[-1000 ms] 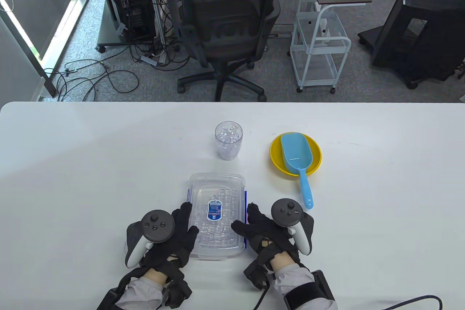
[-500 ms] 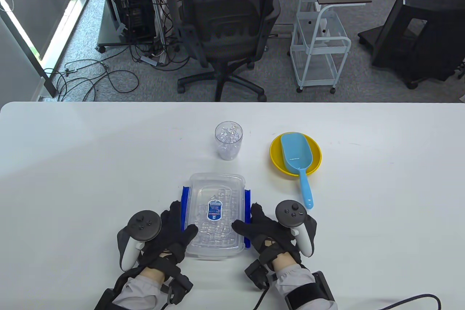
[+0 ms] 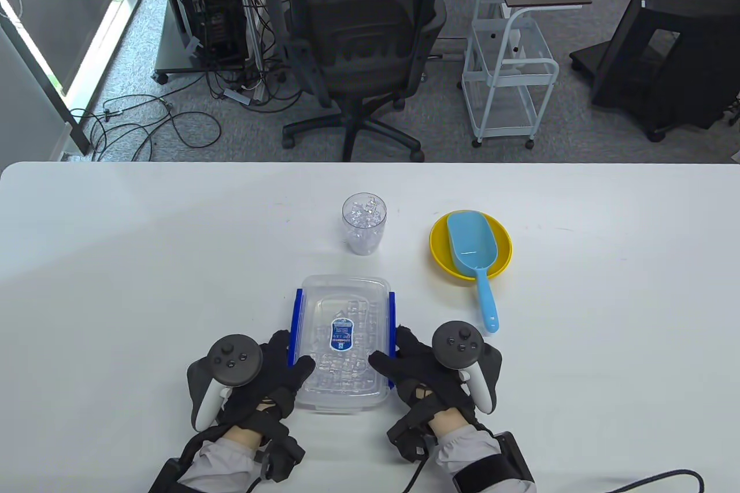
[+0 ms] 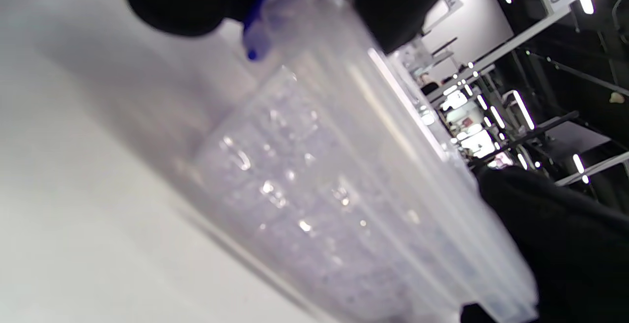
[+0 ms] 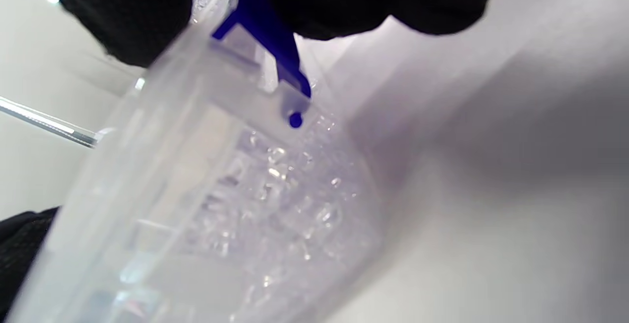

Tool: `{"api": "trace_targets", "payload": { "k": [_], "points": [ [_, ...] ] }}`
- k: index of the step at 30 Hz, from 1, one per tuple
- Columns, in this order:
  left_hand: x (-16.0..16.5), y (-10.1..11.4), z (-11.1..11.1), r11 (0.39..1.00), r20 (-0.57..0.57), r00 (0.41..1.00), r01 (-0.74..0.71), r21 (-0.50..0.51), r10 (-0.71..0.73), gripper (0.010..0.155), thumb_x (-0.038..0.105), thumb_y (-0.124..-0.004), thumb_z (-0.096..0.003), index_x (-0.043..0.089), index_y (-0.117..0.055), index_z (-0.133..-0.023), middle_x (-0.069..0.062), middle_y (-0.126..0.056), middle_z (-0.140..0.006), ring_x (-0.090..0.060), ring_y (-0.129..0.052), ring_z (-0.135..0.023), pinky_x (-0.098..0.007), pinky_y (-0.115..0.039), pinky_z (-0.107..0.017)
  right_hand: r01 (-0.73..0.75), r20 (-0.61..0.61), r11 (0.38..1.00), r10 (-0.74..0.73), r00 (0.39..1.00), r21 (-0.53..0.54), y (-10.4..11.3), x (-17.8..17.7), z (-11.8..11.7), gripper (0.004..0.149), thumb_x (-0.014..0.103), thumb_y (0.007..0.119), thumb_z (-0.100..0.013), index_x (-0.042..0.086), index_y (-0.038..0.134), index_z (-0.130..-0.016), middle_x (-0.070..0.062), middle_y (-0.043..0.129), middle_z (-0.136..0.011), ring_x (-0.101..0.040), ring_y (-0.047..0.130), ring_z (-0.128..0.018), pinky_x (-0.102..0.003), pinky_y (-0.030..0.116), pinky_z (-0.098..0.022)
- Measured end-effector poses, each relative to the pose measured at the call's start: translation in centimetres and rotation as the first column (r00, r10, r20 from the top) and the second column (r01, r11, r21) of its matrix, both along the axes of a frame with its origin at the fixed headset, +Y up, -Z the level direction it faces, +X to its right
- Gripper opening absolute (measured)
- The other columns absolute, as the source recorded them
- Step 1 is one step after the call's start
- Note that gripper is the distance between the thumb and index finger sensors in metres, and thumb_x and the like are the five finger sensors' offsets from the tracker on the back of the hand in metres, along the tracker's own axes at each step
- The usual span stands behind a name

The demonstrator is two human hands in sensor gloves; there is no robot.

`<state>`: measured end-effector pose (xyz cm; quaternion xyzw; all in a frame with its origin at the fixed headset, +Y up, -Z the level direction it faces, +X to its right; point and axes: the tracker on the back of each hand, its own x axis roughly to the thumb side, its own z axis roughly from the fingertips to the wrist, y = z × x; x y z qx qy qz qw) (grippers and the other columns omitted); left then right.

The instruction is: Shake ice in a plastic shaker with both hands

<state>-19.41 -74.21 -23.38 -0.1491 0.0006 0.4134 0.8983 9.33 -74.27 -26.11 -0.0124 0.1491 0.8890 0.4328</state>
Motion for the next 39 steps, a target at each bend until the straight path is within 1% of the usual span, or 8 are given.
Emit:
{"api": "trace_targets", "payload": {
  "k": [8,10,12,23,28,31,35,39],
  "points": [
    [0.7,0.6,0.2,0.996,0.009,0.997,0.070,0.052,-0.070,0.066,0.028,-0.071,-0.0682,-0.009,-0.044,-0.116,-0.035,-0.060,-0.099,-0.036,-0.075,-0.072,-0.045,-0.081,-0.054,-0.166,-0.022,0.981,0.169,0.985,0.100,1.1,-1.1,0.1,0.072,0.041,0.083,-0.051,-0.005,0.056,-0.100,-0.026,0.079,-0.071,-0.021,0.084,-0.042,-0.044,0.080,-0.035],
    [1.1,0.9,0.2,0.988,0.012,0.991,0.136,0.078,-0.137,0.066,0.027,-0.071,-0.0680,-0.010,-0.045,-0.115,-0.036,-0.060,-0.098,-0.037,-0.076,-0.071,-0.045,-0.081,-0.054,-0.147,-0.064,0.980,0.157,0.986,0.137,1.4,-1.5,0.0,0.069,0.037,0.084,-0.053,-0.006,0.057,-0.099,-0.028,0.079,-0.068,-0.021,0.084,-0.040,-0.044,0.080,-0.034],
    [1.2,1.1,0.2,0.984,0.012,0.987,0.161,0.083,-0.162,0.065,0.026,-0.071,-0.0679,-0.011,-0.045,-0.115,-0.037,-0.061,-0.098,-0.037,-0.076,-0.071,-0.046,-0.082,-0.054,-0.230,-0.020,0.958,0.236,0.971,0.169,1.7,-1.8,0.2,0.069,0.038,0.084,-0.051,-0.006,0.060,-0.098,-0.027,0.081,-0.067,-0.020,0.085,-0.039,-0.043,0.081,-0.033],
    [1.3,1.1,0.3,0.980,0.026,0.983,0.179,0.090,-0.182,0.066,0.029,-0.070,-0.0686,-0.010,-0.044,-0.116,-0.037,-0.060,-0.099,-0.038,-0.076,-0.073,-0.048,-0.081,-0.055,-0.214,-0.051,0.966,0.223,0.973,0.147,1.4,-1.5,0.2,0.070,0.041,0.081,-0.052,-0.004,0.056,-0.099,-0.025,0.080,-0.069,-0.019,0.085,-0.041,-0.043,0.081,-0.035],
    [1.7,1.7,0.4,0.954,0.053,0.957,0.276,0.116,-0.284,0.067,0.030,-0.069,-0.0694,-0.011,-0.044,-0.116,-0.037,-0.061,-0.100,-0.039,-0.077,-0.075,-0.051,-0.080,-0.056,-0.211,-0.053,0.967,0.221,0.974,0.142,1.4,-1.4,0.2,0.071,0.042,0.081,-0.052,-0.004,0.056,-0.100,-0.024,0.080,-0.070,-0.020,0.085,-0.042,-0.044,0.081,-0.035],
    [2.0,2.2,0.6,0.913,0.069,0.918,0.375,0.158,-0.389,0.069,0.035,-0.070,-0.0694,-0.008,-0.046,-0.117,-0.035,-0.062,-0.102,-0.040,-0.078,-0.077,-0.053,-0.080,-0.057,-0.218,-0.050,0.967,0.226,0.973,0.134,1.4,-1.4,0.2,0.071,0.043,0.082,-0.051,-0.003,0.057,-0.100,-0.024,0.081,-0.070,-0.021,0.086,-0.041,-0.045,0.081,-0.035],
    [1.5,4.6,1.0,0.862,0.030,0.893,0.426,0.275,-0.450,0.067,0.038,-0.068,-0.0696,-0.002,-0.048,-0.119,-0.034,-0.062,-0.106,-0.042,-0.078,-0.080,-0.054,-0.079,-0.059,-0.256,-0.082,0.961,0.265,0.961,0.108,2.0,-1.3,-0.2,0.072,0.044,0.082,-0.050,-0.003,0.059,-0.100,-0.026,0.083,-0.072,-0.026,0.089,-0.043,-0.048,0.081,-0.035],
    [-1.3,8.9,1.8,0.779,-0.094,0.876,0.465,0.421,-0.473,0.065,0.039,-0.068,-0.0696,0.002,-0.049,-0.119,-0.033,-0.063,-0.108,-0.044,-0.077,-0.084,-0.057,-0.077,-0.060,-0.299,-0.087,0.943,0.314,0.946,0.146,4.0,-0.7,-1.1,0.074,0.046,0.083,-0.050,-0.002,0.059,-0.100,-0.027,0.082,-0.077,-0.029,0.090,-0.047,-0.050,0.081,-0.038]
  ]
}}
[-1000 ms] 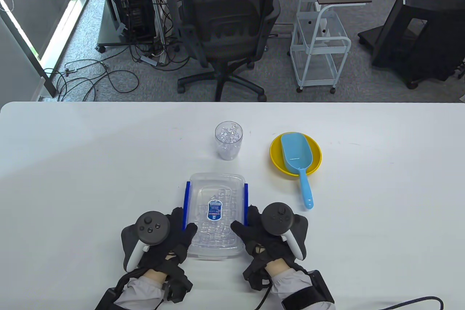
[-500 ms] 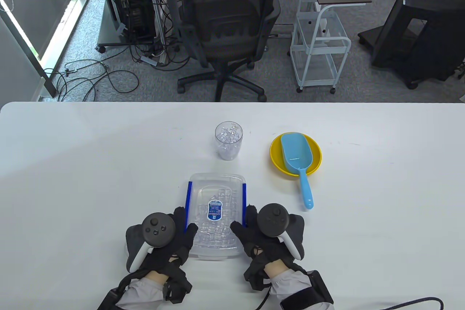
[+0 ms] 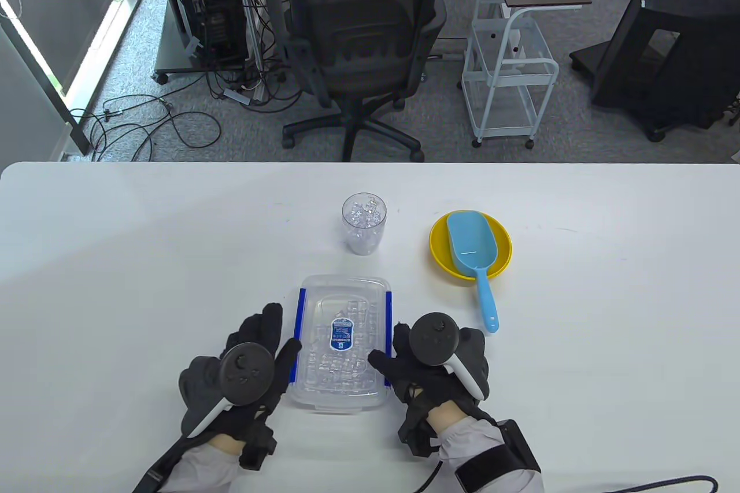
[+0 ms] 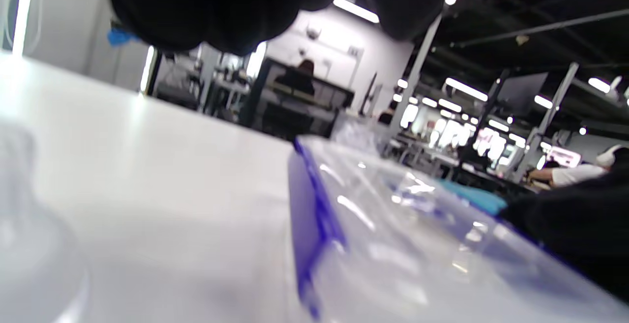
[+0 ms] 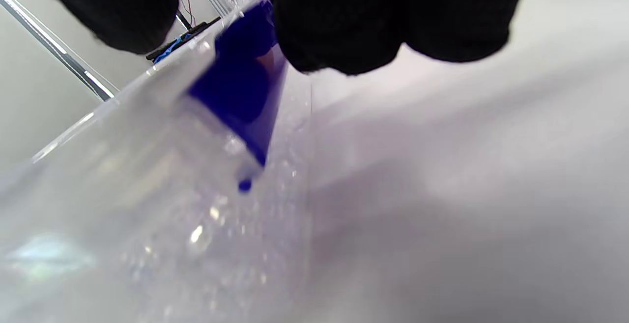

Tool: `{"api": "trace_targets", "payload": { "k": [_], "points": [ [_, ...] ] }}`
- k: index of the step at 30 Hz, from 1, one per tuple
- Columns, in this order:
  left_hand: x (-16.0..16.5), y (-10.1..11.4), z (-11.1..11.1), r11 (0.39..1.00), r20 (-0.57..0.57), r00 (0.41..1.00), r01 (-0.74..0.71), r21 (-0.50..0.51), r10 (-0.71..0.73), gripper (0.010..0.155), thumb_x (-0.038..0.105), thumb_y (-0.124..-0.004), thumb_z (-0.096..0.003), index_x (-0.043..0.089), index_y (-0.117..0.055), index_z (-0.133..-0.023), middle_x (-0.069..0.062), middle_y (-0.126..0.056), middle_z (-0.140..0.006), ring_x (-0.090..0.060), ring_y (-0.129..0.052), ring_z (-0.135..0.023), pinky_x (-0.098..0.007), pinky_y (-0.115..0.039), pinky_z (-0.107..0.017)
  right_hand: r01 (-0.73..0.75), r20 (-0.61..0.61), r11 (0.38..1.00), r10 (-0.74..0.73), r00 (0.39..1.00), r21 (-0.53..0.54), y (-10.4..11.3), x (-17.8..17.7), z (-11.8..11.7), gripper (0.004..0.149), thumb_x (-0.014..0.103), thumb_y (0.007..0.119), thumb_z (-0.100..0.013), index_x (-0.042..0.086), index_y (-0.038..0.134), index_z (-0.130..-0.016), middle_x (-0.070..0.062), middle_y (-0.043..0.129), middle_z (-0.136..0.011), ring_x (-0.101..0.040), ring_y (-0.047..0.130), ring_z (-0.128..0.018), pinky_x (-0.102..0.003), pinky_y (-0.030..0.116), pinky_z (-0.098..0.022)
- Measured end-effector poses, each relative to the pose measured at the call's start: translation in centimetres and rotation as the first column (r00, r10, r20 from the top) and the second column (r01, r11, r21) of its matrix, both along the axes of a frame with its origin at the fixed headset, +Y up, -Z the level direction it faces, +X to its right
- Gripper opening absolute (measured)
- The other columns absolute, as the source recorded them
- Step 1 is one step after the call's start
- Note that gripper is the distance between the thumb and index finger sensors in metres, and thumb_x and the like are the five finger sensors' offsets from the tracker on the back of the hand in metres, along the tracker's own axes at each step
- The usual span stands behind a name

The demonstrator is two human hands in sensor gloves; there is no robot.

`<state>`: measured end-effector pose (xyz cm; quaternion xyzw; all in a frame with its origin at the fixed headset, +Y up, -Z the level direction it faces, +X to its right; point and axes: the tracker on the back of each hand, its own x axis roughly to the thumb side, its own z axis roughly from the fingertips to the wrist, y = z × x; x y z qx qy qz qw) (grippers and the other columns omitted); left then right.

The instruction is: Shake ice in a plastic shaker with both hands

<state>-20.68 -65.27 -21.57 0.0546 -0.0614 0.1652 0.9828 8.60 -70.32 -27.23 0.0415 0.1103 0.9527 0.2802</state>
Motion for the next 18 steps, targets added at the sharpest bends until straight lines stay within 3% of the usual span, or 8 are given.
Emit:
{"api": "trace_targets", "payload": {
  "k": [4,7,12,18],
  "points": [
    [-4.0,2.2,0.8,0.989,-0.040,0.999,0.016,0.145,-0.010,0.064,0.040,-0.067,-0.0697,0.006,-0.048,-0.121,-0.031,-0.059,-0.114,-0.047,-0.071,-0.094,-0.064,-0.071,-0.066,-0.019,0.022,0.998,0.018,1.000,0.056,2.6,0.8,-1.5,0.076,0.047,0.084,-0.049,0.000,0.059,-0.102,-0.028,0.080,-0.082,-0.033,0.089,-0.052,-0.053,0.080,-0.041],
    [-7.3,1.7,1.3,0.979,-0.075,0.997,-0.009,0.206,0.025,0.064,0.042,-0.067,-0.0697,0.010,-0.048,-0.122,-0.028,-0.056,-0.118,-0.049,-0.065,-0.101,-0.069,-0.065,-0.069,-0.048,0.053,0.993,0.043,0.998,0.104,5.0,1.4,-3.5,0.078,0.049,0.085,-0.048,0.002,0.057,-0.103,-0.029,0.076,-0.088,-0.037,0.088,-0.059,-0.056,0.077,-0.046],
    [-10.3,-1.3,0.9,0.987,-0.131,0.990,-0.039,0.155,0.060,0.066,0.045,-0.066,-0.0695,0.010,-0.047,-0.122,-0.029,-0.053,-0.120,-0.054,-0.057,-0.105,-0.076,-0.058,-0.069,-0.099,0.114,0.987,0.084,0.990,0.128,7.0,1.4,-7.5,0.081,0.051,0.085,-0.047,0.004,0.054,-0.105,-0.030,0.068,-0.097,-0.044,0.082,-0.071,-0.061,0.072,-0.052],
    [-10.7,-2.4,0.7,0.995,-0.132,0.990,-0.030,0.093,0.042,0.067,0.046,-0.064,-0.0695,0.010,-0.046,-0.122,-0.031,-0.050,-0.121,-0.055,-0.053,-0.107,-0.079,-0.054,-0.068,-0.131,0.163,0.984,0.111,0.980,0.118,7.1,-0.1,-12.3,0.086,0.055,0.086,-0.045,0.007,0.051,-0.107,-0.029,0.060,-0.105,-0.049,0.072,-0.085,-0.066,0.065,-0.058]
  ]
}}
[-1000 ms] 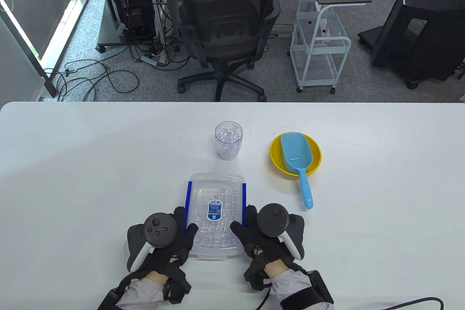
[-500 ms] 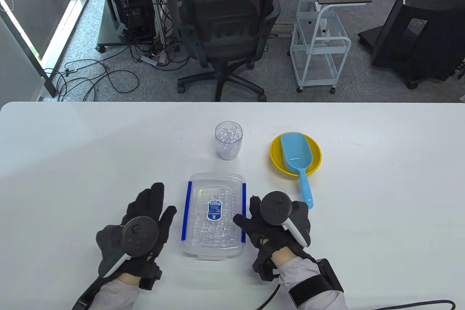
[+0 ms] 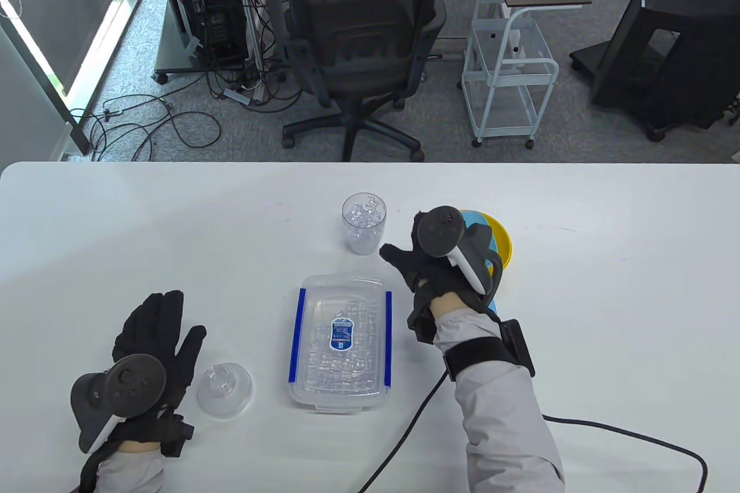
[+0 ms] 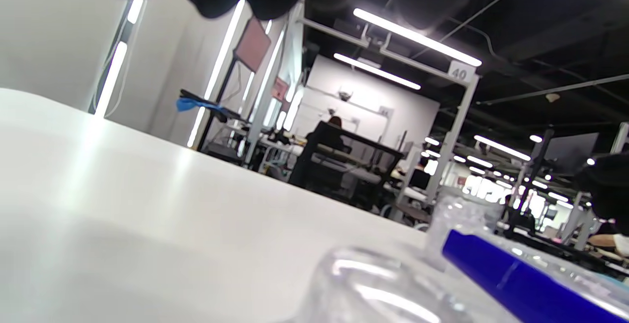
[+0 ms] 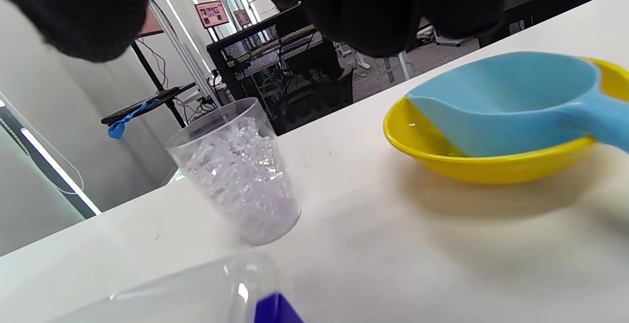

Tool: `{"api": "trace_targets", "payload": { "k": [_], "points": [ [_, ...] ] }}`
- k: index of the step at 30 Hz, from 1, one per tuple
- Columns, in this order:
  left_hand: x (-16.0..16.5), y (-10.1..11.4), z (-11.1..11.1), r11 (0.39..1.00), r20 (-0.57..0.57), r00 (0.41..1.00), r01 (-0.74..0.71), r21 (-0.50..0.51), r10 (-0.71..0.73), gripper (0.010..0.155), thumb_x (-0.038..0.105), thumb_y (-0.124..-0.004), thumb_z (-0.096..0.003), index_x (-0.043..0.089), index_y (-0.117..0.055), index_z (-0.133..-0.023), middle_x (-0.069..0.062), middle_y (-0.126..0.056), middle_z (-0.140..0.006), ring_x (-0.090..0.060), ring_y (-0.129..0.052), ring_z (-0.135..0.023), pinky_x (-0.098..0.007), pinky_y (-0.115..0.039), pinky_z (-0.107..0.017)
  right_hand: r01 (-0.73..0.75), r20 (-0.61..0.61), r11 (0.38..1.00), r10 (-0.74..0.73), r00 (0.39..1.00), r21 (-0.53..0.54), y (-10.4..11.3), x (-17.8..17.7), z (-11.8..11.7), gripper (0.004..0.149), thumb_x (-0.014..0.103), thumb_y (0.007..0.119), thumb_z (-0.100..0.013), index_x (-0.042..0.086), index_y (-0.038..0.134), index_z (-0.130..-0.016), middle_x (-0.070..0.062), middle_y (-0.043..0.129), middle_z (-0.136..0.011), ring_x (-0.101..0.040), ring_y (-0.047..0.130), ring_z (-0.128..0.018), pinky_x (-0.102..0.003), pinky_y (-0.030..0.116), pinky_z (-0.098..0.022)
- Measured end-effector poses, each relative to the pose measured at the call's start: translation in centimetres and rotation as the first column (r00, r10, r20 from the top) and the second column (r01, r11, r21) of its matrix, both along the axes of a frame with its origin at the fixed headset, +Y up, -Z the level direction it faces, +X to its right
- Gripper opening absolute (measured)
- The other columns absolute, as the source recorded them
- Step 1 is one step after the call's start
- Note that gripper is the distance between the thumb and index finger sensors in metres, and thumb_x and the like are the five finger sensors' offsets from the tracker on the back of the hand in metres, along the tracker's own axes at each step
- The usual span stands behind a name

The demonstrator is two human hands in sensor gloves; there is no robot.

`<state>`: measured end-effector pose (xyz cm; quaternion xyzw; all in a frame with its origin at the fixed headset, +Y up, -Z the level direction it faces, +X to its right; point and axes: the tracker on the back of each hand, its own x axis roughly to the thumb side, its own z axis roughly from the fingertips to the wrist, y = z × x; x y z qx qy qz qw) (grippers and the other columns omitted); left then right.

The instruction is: Shake ice in a plastic shaker with both hands

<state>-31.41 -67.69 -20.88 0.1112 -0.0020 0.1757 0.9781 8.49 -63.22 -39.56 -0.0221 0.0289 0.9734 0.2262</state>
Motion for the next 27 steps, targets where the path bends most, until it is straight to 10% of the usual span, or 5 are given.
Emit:
{"api": "trace_targets", "payload": {
  "k": [10,14,19,27],
  "points": [
    [0.0,-0.1,0.1,0.999,0.010,1.000,-0.010,-0.039,0.011,0.065,0.044,-0.063,-0.0698,0.009,-0.047,-0.122,-0.031,-0.051,-0.120,-0.056,-0.054,-0.106,-0.079,-0.054,-0.068,-0.140,-0.039,0.981,0.136,0.990,-0.135,-2.4,-4.6,-7.4,0.105,0.068,0.080,-0.040,0.007,0.033,-0.111,-0.026,0.023,-0.117,-0.054,0.032,-0.106,-0.076,0.040,-0.070],
    [0.4,-0.2,-0.1,0.997,0.036,0.999,0.013,-0.076,-0.011,0.063,0.043,-0.063,-0.0697,0.009,-0.050,-0.122,-0.031,-0.053,-0.120,-0.056,-0.055,-0.106,-0.079,-0.055,-0.068,-0.213,-0.116,0.952,0.192,0.975,-0.220,-3.8,-7.1,-8.7,0.109,0.068,0.083,-0.040,0.026,0.010,-0.109,-0.018,0.003,-0.118,-0.055,0.011,-0.107,-0.080,0.029,-0.070],
    [1.1,-0.5,-0.5,0.978,0.130,0.991,0.046,-0.205,-0.020,0.067,0.047,-0.069,-0.0682,0.010,-0.053,-0.122,-0.031,-0.056,-0.120,-0.057,-0.057,-0.106,-0.079,-0.057,-0.068,-0.340,-0.179,0.888,0.297,0.938,-0.310,-5.7,-8.7,-9.3,0.101,0.062,0.085,-0.043,0.038,0.009,-0.105,-0.013,0.001,-0.117,-0.055,0.011,-0.105,-0.080,0.032,-0.070],
    [2.5,-2.1,-1.7,0.872,0.232,0.971,0.164,-0.461,-0.060,0.084,0.053,-0.088,-0.0583,0.009,-0.056,-0.122,-0.034,-0.063,-0.118,-0.058,-0.068,-0.100,-0.076,-0.066,-0.065,-0.231,-0.136,0.949,0.206,0.969,-0.212,-6.2,-7.6,-8.3,0.102,0.043,0.095,-0.043,0.032,0.015,-0.106,-0.028,0.023,-0.110,-0.053,0.041,-0.102,-0.072,0.052,-0.069]
  ]
}}
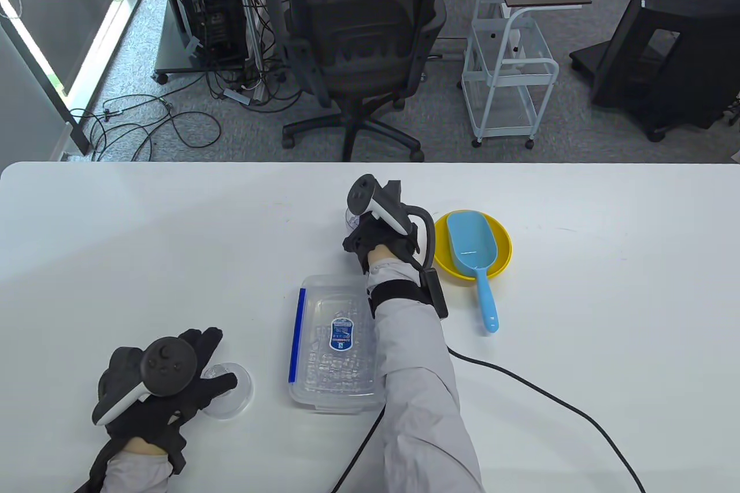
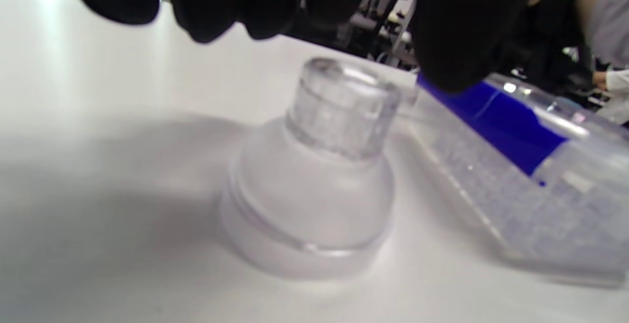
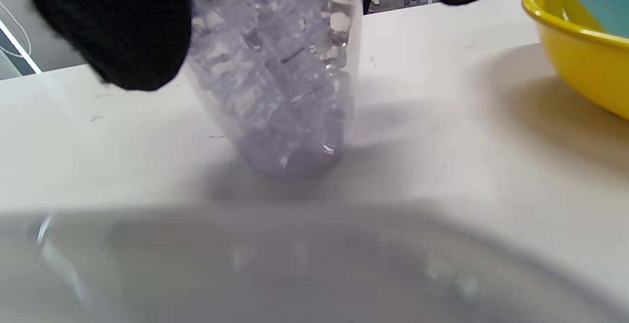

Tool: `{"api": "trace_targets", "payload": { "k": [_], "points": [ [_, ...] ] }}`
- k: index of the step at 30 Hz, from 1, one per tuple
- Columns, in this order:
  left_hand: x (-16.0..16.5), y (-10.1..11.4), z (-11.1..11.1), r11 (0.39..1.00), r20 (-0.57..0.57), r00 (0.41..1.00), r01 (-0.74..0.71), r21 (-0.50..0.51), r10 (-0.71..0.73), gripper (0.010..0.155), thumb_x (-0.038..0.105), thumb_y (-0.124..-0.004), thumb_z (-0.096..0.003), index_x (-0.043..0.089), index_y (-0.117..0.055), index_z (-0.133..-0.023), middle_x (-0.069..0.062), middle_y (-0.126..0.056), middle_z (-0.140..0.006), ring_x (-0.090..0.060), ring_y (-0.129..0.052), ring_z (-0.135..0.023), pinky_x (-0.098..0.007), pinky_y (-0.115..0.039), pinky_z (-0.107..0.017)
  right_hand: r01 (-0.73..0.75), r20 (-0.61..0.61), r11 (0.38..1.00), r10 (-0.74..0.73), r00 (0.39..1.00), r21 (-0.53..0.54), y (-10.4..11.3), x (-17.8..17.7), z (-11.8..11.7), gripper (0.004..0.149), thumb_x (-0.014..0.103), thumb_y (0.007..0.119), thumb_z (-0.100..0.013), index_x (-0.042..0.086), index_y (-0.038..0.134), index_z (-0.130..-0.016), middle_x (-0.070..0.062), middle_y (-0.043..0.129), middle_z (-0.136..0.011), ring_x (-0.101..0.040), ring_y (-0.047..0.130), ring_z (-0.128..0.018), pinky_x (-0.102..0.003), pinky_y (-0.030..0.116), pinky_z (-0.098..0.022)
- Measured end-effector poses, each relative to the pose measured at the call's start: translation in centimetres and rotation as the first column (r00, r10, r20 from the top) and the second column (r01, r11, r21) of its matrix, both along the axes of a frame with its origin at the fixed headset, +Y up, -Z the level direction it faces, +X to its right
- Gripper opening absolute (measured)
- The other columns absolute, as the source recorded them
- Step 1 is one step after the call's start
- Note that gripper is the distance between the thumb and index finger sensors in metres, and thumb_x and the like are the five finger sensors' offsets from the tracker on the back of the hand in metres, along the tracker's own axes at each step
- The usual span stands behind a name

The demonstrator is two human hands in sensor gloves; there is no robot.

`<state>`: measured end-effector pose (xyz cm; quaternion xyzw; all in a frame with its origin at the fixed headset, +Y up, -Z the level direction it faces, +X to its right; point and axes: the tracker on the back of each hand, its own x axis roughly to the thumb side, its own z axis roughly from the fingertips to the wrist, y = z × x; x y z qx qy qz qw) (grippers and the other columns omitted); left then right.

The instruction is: Shake ice in a plastic shaker with both hands

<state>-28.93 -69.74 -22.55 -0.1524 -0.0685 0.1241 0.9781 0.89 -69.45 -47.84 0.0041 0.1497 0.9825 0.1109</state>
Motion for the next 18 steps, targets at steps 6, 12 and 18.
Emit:
{"api": "trace_targets", "payload": {
  "k": [6,12,18],
  "points": [
    [1.0,-0.7,-0.5,0.995,0.038,0.996,0.082,-0.056,-0.080,0.085,0.047,-0.096,-0.0539,0.008,-0.060,-0.121,-0.033,-0.068,-0.114,-0.053,-0.076,-0.095,-0.071,-0.072,-0.063,0.091,0.046,0.982,-0.100,0.994,0.167,2.6,2.8,2.4,0.104,0.038,0.101,-0.037,0.025,0.026,-0.107,-0.032,0.035,-0.107,-0.056,0.053,-0.097,-0.071,0.058,-0.067],
    [1.9,-1.5,-0.9,0.983,0.046,0.987,0.156,-0.097,-0.152,0.080,0.040,-0.097,-0.0545,0.007,-0.064,-0.119,-0.032,-0.071,-0.110,-0.044,-0.084,-0.086,-0.062,-0.078,-0.062,0.187,0.036,0.938,-0.206,0.978,0.291,8.5,7.5,6.8,0.113,0.037,0.101,-0.037,0.012,0.014,-0.105,-0.033,0.034,-0.106,-0.055,0.058,-0.094,-0.069,0.058,-0.067],
    [2.6,-1.3,-0.8,0.978,0.036,0.978,0.205,-0.046,-0.204,0.072,0.039,-0.095,-0.0553,0.007,-0.070,-0.115,-0.028,-0.077,-0.104,-0.039,-0.088,-0.080,-0.057,-0.081,-0.060,0.214,-0.083,0.873,-0.198,0.977,0.438,12.2,10.4,12.8,0.112,0.038,0.101,-0.038,0.013,0.015,-0.105,-0.033,0.036,-0.107,-0.055,0.061,-0.092,-0.068,0.061,-0.066]
  ]
}}
